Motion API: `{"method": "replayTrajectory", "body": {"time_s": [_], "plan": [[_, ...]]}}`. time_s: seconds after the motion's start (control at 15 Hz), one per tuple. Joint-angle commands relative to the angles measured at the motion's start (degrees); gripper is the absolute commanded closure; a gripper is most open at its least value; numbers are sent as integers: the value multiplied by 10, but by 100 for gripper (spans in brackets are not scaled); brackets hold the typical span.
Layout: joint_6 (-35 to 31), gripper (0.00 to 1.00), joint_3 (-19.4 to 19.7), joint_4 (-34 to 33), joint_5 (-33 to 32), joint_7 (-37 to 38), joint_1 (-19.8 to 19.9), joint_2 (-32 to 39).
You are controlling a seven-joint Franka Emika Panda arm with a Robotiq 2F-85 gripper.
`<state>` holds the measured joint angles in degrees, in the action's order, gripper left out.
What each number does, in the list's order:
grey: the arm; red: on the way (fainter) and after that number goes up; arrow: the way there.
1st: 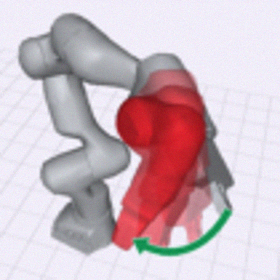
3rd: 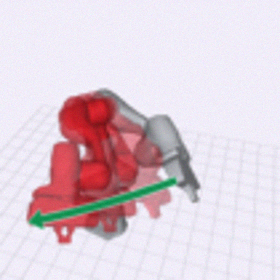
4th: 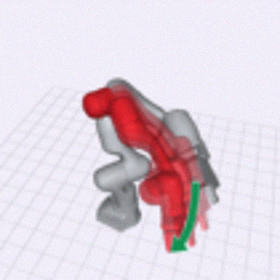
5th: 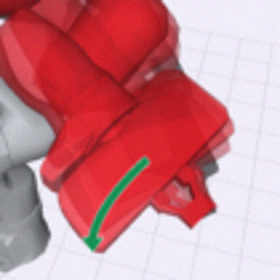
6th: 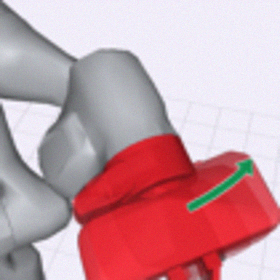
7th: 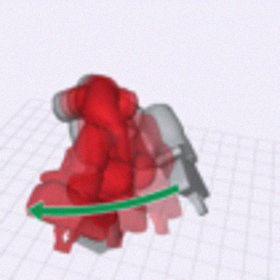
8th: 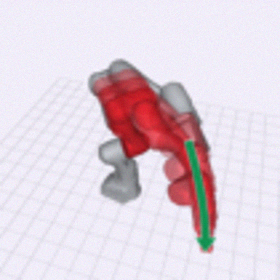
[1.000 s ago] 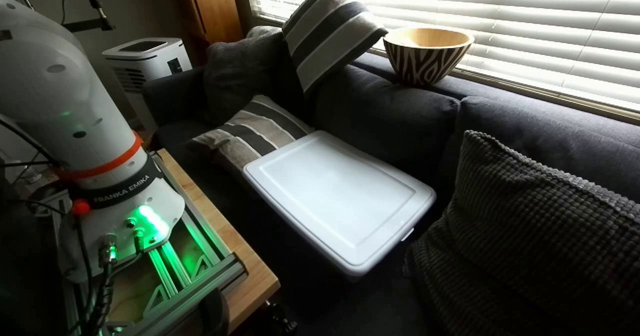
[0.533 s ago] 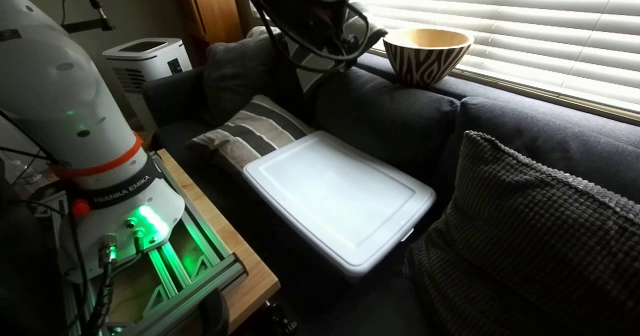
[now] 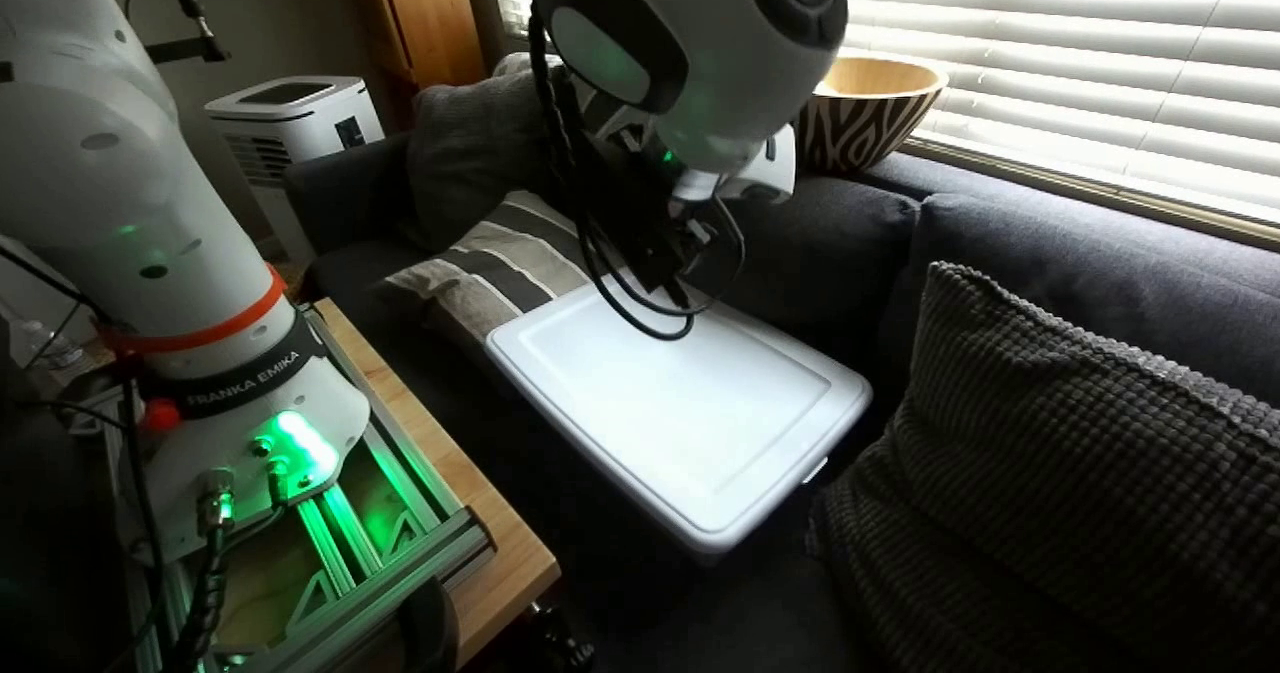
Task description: Remove the lid from the bowl
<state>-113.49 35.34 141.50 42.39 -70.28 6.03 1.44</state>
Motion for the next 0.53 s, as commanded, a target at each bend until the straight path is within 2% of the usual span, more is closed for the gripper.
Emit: {"method": "replayTrajectory", "body": {"time_s": [0.0, 0.13, 0.4, 0.47], "plan": [[20, 0, -51, -13, 11, -14, 64, 25], [36, 0, -55, -33, 20, -28, 80, 59], [40, 0, -62, -44, 22, -29, 81, 68], [27, 0, -70, -57, 47, -29, 92, 89]]}}
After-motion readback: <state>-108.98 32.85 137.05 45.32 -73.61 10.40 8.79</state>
